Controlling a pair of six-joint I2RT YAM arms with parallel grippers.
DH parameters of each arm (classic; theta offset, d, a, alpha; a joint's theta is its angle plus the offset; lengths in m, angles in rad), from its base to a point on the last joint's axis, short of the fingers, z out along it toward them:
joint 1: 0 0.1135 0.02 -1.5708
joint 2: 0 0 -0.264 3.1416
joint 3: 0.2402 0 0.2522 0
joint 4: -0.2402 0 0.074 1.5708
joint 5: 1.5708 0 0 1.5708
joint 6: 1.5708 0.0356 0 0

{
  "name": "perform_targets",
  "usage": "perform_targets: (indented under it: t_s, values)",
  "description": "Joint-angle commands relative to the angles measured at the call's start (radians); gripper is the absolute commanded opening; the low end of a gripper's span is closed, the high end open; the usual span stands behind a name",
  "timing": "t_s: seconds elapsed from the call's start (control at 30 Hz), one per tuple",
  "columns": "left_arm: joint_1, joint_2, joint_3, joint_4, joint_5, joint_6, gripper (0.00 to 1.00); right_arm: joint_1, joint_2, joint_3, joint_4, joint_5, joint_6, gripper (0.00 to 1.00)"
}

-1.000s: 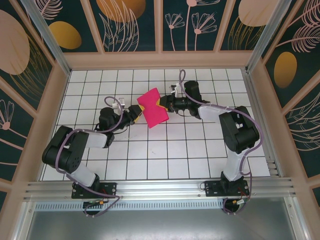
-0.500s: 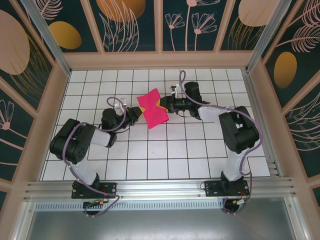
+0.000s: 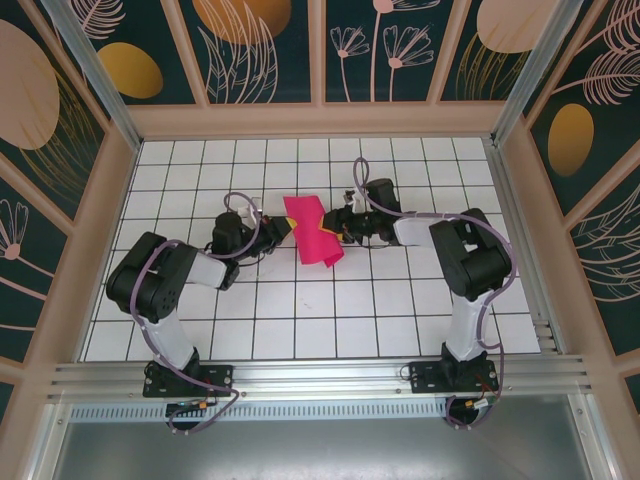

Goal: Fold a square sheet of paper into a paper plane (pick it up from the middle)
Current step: First fold in half a square sheet of paper at the center of the table.

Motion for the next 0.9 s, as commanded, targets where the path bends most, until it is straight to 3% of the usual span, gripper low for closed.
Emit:
perform_targets:
  t_s: [0.0, 0.53, 0.87]
  values:
    - [-0.012, 0.015, 0.042, -0.12, -0.015, 0.079, 0.0, 0.005, 0.011, -0.001, -0.076, 0.069, -0.064, 0.39]
    - [-0.036, 0.026, 0.101, -0.193, -0.017, 0.081, 0.0, 0.018, -0.103, 0.03, -0.311, 0.271, -0.195, 0.7]
    - [-0.086, 0.08, 0.148, -0.187, -0.025, 0.072, 0.0, 0.018, -0.163, -0.044, -0.323, 0.23, -0.2, 0.66]
